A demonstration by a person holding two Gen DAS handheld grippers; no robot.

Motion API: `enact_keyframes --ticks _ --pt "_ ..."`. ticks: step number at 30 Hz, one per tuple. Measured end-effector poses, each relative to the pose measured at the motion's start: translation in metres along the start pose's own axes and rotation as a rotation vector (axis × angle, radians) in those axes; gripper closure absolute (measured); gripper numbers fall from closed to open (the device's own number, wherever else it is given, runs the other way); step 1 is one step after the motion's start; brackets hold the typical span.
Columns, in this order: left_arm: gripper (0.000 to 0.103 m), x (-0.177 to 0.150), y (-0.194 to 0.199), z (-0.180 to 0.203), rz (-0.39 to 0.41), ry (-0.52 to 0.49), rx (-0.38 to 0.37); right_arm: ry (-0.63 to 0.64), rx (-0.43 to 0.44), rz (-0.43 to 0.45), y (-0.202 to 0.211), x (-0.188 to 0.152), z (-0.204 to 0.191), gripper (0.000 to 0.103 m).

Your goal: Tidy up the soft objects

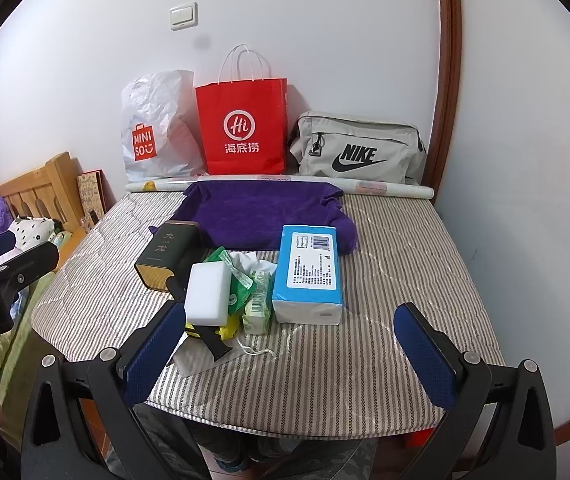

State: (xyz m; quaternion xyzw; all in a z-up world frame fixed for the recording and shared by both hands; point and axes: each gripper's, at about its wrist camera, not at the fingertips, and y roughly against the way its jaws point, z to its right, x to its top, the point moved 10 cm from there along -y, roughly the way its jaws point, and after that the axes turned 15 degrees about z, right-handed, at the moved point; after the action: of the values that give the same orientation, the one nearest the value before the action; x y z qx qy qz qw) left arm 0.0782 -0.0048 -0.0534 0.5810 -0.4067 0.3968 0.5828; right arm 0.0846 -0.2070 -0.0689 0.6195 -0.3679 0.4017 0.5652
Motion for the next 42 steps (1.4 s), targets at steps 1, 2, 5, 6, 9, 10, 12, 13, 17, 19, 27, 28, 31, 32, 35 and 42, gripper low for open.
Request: enact_keyframes --ticks 1,2,5,6,9,10,12,13,17,19,27,28,31,32,35,42 --pt "0.0 0.0 0.0 0.0 0.001 0.001 0.0 0.001 0.001 0.0 0.0 0.0 0.0 0.0" --pt "0.0 0.0 0.0 0.0 0.002 0.002 -0.002 0.003 0.0 0.001 0.001 0.0 -0.001 0.0" --pt "0.0 0.0 0.0 -0.001 0.001 0.0 0.002 0.001 0.0 0.002 0.001 0.0 -0.001 0.0" --pt "0.0 -0.001 0.0 0.0 0.0 -0.001 0.003 0.0 0.0 0.003 0.001 0.0 -0.001 0.0" --pt "0.0 -0.001 0.0 0.001 0.001 -0.001 0.003 0.001 -0.001 0.005 0.001 0.0 0.0 0.0" --pt "0.0 -0.001 0.0 0.001 0.001 -0.001 0.003 0.0 -0.001 0.004 0.001 0.0 0.0 0.0" --pt "0.0 -0.001 0.0 0.001 0.0 -0.001 0.003 0.0 -0.002 0.006 0.001 0.0 0.0 0.0" --pt "0.0 -0.001 0.0 0.0 0.001 -0.001 0.003 -0.001 -0.002 0.006 0.001 0.0 0.0 0.0" --pt "0.0 -0.002 0.0 0.0 0.0 -0.001 0.003 0.001 -0.003 0.006 0.001 0.0 0.0 0.0" --pt "0.0 -0.003 0.0 0.0 -0.001 -0.001 0.003 0.001 -0.001 0.006 0.001 0.0 0.0 0.0" --pt "0.0 -0.003 0.0 0.001 0.003 0.003 -0.001 -0.003 -0.002 0.007 0.002 -0.003 0.0 0.0" --pt "0.0 -0.003 -0.001 0.001 0.004 0.001 -0.003 -0.002 -0.002 0.006 0.001 -0.003 0.001 0.0" --pt "0.0 -0.008 -0.008 0.0 -0.006 -0.007 -0.008 -0.001 0.0 0.004 -0.001 -0.006 0.001 0.0" --pt "0.0 -0.013 -0.012 0.0 -0.02 -0.005 -0.017 -0.001 0.001 0.002 -0.002 -0.007 0.002 0.0" --pt "0.0 -0.029 -0.027 -0.003 -0.062 -0.019 -0.026 -0.002 0.002 -0.013 -0.008 -0.013 0.004 0.0" --pt "0.0 -0.078 -0.054 0.0 -0.148 -0.096 -0.078 -0.012 -0.005 -0.064 -0.029 -0.032 0.009 0.0"
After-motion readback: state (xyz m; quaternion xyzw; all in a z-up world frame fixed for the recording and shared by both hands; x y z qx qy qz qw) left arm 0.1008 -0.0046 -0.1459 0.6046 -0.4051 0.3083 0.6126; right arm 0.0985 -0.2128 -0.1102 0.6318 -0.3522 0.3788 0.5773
